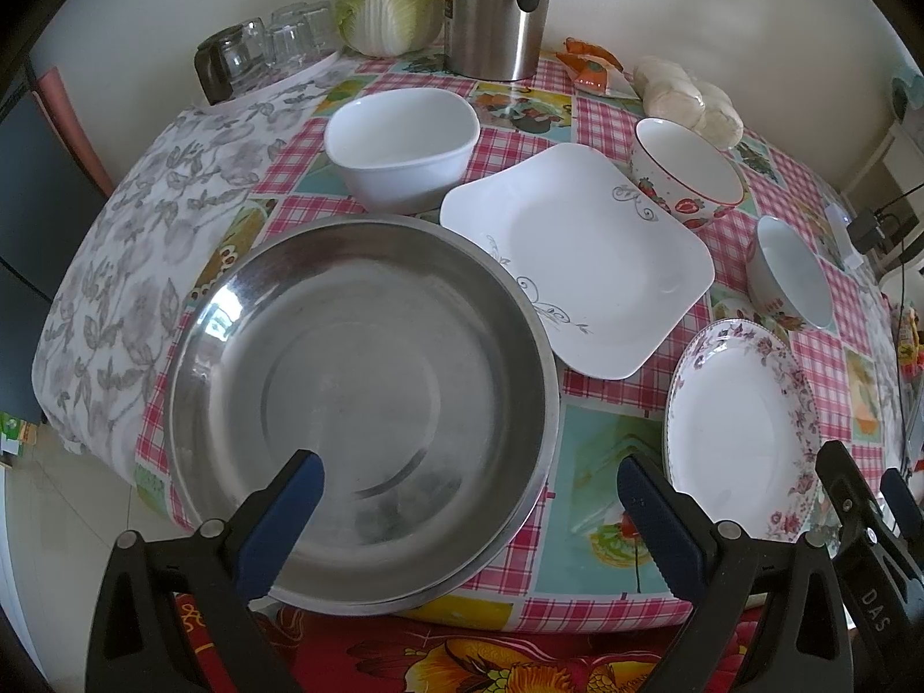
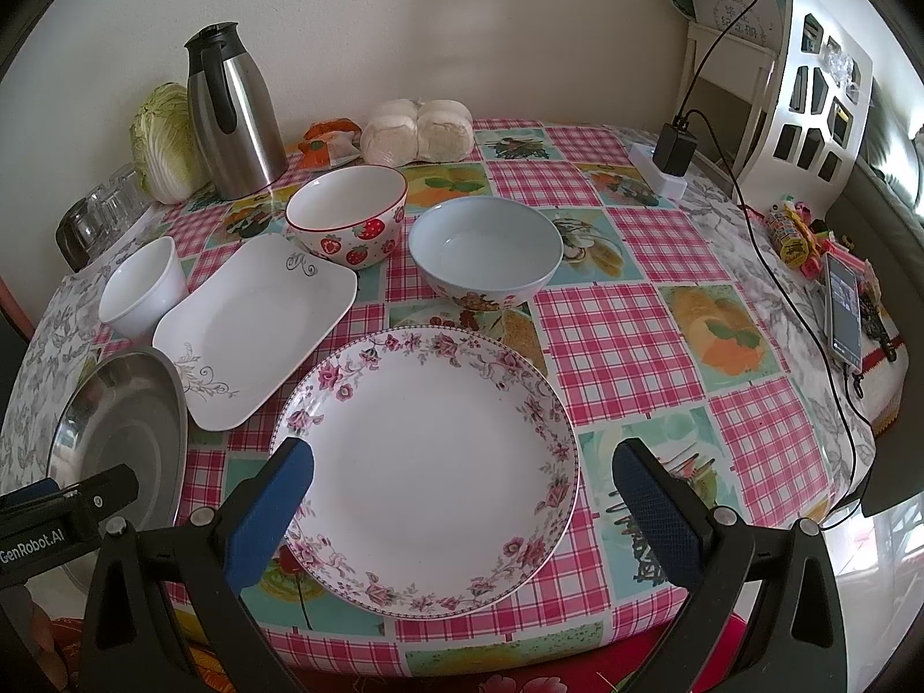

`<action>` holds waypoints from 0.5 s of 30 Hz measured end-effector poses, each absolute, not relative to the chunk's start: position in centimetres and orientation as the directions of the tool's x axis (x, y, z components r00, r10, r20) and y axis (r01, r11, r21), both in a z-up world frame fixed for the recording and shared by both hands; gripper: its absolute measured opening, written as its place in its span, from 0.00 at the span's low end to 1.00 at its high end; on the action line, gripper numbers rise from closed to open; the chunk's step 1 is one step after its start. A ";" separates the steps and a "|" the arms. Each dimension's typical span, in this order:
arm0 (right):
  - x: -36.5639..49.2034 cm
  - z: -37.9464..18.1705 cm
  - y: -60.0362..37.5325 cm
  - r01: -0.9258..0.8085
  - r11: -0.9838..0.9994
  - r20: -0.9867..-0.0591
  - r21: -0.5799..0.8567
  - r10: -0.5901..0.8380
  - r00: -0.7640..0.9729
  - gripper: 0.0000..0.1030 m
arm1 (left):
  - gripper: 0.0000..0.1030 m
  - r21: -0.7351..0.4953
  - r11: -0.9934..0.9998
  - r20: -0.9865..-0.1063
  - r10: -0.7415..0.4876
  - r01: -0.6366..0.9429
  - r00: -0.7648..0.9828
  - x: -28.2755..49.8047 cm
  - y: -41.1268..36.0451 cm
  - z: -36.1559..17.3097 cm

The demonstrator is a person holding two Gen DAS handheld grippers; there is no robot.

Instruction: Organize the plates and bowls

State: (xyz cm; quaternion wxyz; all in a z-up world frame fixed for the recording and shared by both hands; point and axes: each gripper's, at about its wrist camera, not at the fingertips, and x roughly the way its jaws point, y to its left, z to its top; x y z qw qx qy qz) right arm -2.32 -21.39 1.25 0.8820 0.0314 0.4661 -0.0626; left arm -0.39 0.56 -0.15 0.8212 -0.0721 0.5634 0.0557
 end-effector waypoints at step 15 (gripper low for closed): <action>-2.3 1.3 -21.4 0.141 0.990 -0.825 -0.003 -0.082 0.559 1.00 | 1.00 -0.057 0.983 -0.934 0.009 -0.173 0.358 -0.4 0.7 -0.1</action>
